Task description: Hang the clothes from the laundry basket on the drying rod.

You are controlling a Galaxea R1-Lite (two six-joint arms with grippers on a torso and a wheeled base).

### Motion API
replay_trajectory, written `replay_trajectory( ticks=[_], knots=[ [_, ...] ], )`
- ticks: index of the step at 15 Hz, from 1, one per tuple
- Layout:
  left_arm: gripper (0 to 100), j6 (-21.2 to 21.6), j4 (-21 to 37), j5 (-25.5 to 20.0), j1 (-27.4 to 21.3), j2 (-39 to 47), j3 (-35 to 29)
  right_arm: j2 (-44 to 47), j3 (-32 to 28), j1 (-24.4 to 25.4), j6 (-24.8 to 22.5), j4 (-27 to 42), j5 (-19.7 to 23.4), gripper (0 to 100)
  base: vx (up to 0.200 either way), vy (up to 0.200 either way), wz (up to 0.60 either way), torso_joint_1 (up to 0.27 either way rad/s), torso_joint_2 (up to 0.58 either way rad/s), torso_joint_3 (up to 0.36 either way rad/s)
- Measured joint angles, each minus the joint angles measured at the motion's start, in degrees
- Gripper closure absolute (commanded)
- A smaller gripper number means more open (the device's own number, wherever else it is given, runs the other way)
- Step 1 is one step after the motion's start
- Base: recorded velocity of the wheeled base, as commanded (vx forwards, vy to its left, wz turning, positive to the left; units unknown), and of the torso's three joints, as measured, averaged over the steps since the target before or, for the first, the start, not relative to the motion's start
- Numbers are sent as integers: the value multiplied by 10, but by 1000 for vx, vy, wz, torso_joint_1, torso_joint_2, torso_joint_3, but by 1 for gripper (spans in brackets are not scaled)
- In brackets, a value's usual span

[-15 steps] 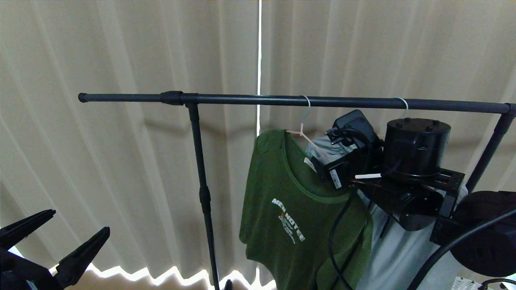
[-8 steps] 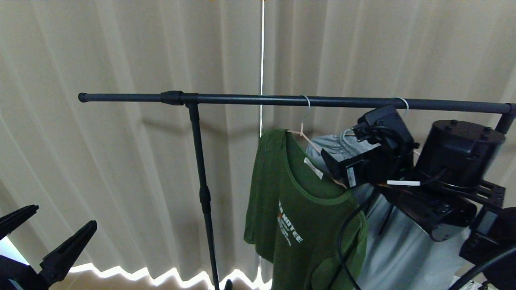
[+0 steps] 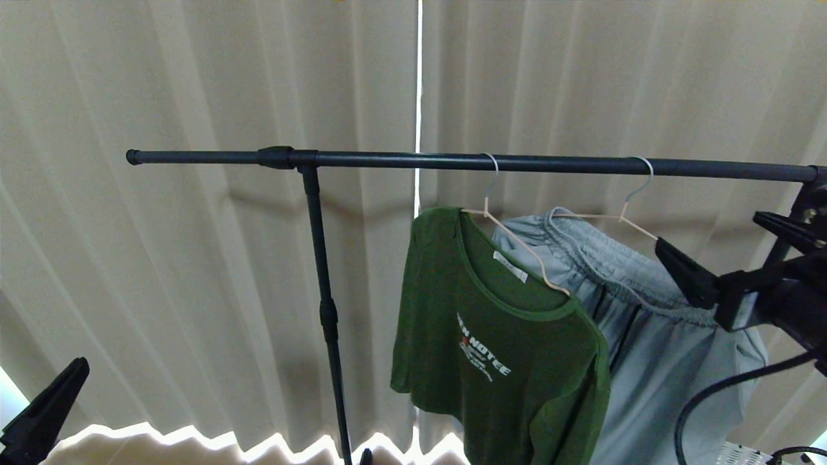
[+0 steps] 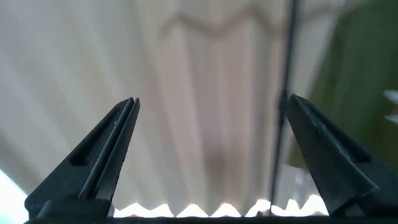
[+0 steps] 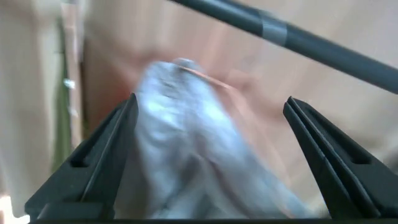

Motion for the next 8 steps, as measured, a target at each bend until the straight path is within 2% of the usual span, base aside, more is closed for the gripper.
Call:
replay_trajectory(
  ticks=[2,5,7,8],
  knots=[
    [0,0,0,0,8,-13,11,-76,17,-9,0,84,1,0,0,0,0,0,0,0],
    [0,0,1,0,10,-46,28,-204,24,-17,-1,295,-1,0,0,0,0,0,0,0],
    [0,0,30,1,10,-79,34,-285,22,-33,0,431,-8,0,0,0,0,0,0,0],
    [0,0,58,1,10,-101,36,-317,21,-50,0,476,-10,0,0,0,0,0,0,0]
  ],
)
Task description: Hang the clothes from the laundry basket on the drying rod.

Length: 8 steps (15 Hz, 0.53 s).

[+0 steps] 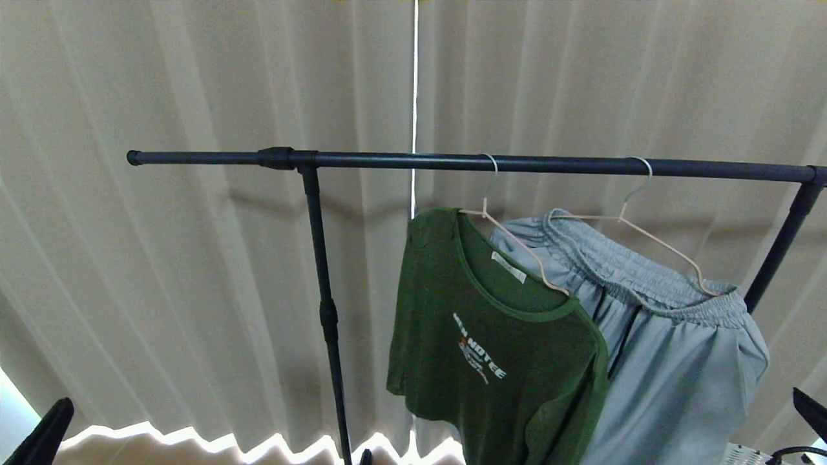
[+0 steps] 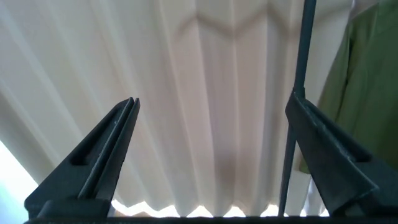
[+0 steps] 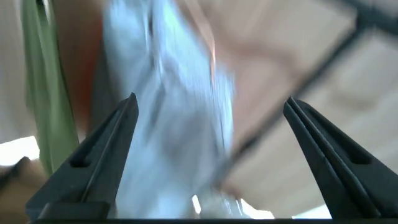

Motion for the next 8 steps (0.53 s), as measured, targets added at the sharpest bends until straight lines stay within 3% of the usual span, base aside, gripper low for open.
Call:
replay_trajectory(
  ticks=[5,8],
  knots=[
    [0,0,217,1,0,-154,-9,-100,42,-102,2,29,-2,0,0,0,0,0,0,0],
    [0,-29,270,28,0,-223,0,-163,61,-124,1,83,-2,0,0,0,0,0,0,0]
  ],
)
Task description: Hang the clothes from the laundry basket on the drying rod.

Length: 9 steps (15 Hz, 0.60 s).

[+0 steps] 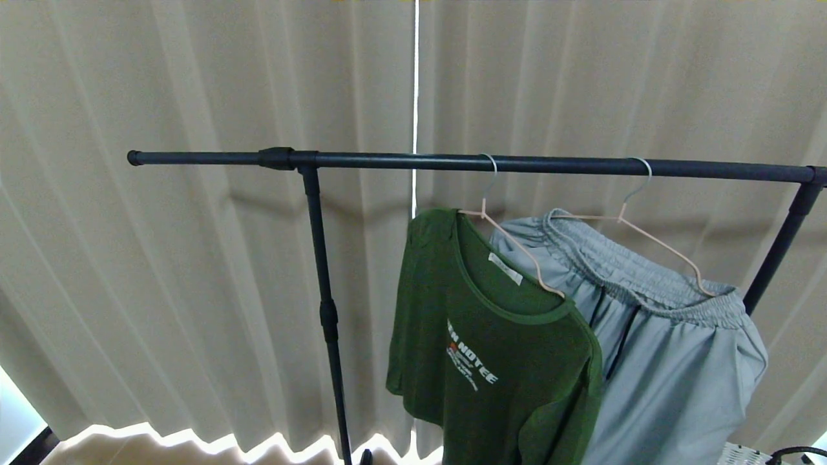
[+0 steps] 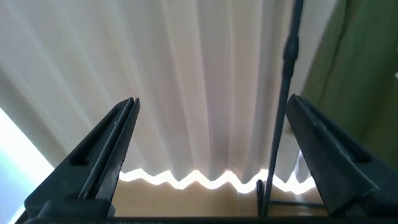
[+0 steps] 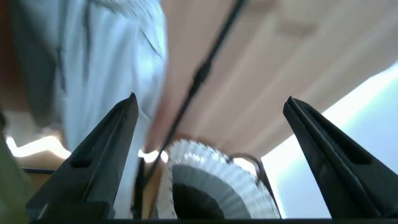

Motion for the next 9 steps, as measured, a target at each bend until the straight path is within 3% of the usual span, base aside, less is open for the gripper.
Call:
replay_trajectory(
  ticks=[4,9],
  knots=[
    [0,-6,2,3,0,-25,3,-111,-10,-33,-1,182,0,0,0,0,0,0,0,0],
    [0,-8,2,3,0,-31,3,-158,-4,-113,1,197,0,0,0,0,0,0,0,0]
  ],
)
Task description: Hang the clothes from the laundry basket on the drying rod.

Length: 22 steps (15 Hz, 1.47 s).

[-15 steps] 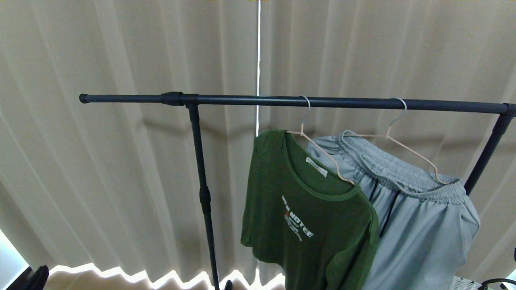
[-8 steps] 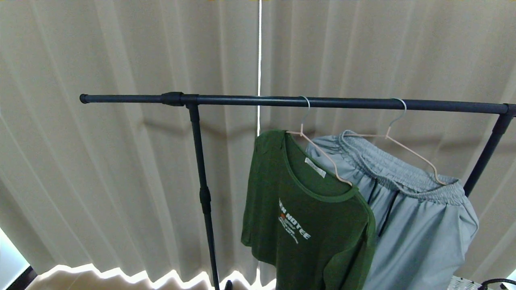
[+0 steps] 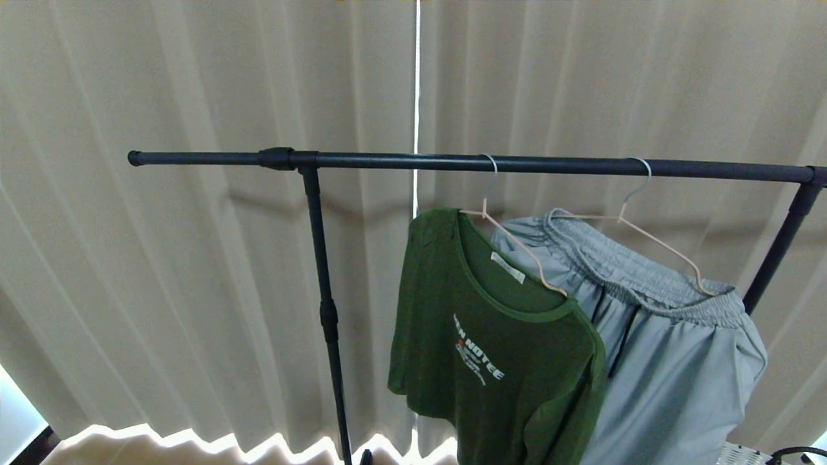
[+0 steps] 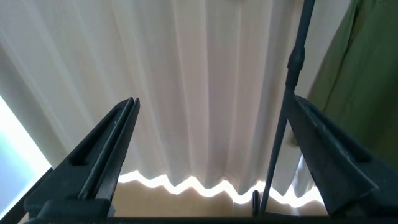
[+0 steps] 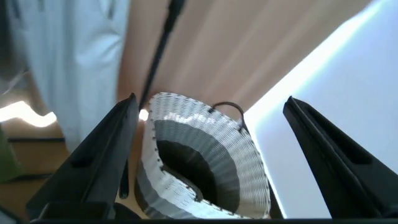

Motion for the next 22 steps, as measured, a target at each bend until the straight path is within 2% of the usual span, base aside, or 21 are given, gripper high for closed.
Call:
replay_trajectory(
  ticks=[2,4,6,8,10,13,15,17,19,22],
  knots=[
    [0,-1,1,-2,0,0,0,-5,1,-8,2,-5,2,0,0,0,0,0,0,0],
    [0,-4,15,-1,0,0,0,-12,8,-2,29,-23,10,0,0,0,0,0,0,0],
    [0,-16,25,-1,0,0,0,-33,35,13,66,-99,60,0,0,0,0,0,0,0],
    [0,-42,41,0,0,0,0,-45,81,20,99,-215,141,0,0,0,0,0,0,0],
    [0,-60,42,1,0,0,0,-49,127,22,107,-274,180,0,0,0,0,0,0,0],
    [0,-52,43,-5,0,0,0,-51,144,23,152,-253,254,0,0,0,0,0,0,0],
    [0,-44,43,-17,0,0,0,-51,145,23,148,-250,274,0,0,0,0,0,0,0],
    [0,-44,43,-21,-4,0,0,-51,146,23,138,-251,322,0,0,0,0,0,0,0],
    [0,-44,43,-22,-19,-1,0,-51,146,23,136,-253,330,0,0,0,0,0,0,0],
    [0,-45,43,-21,-80,-10,0,-51,146,23,136,-254,330,0,0,0,0,0,0,0]
  ],
)
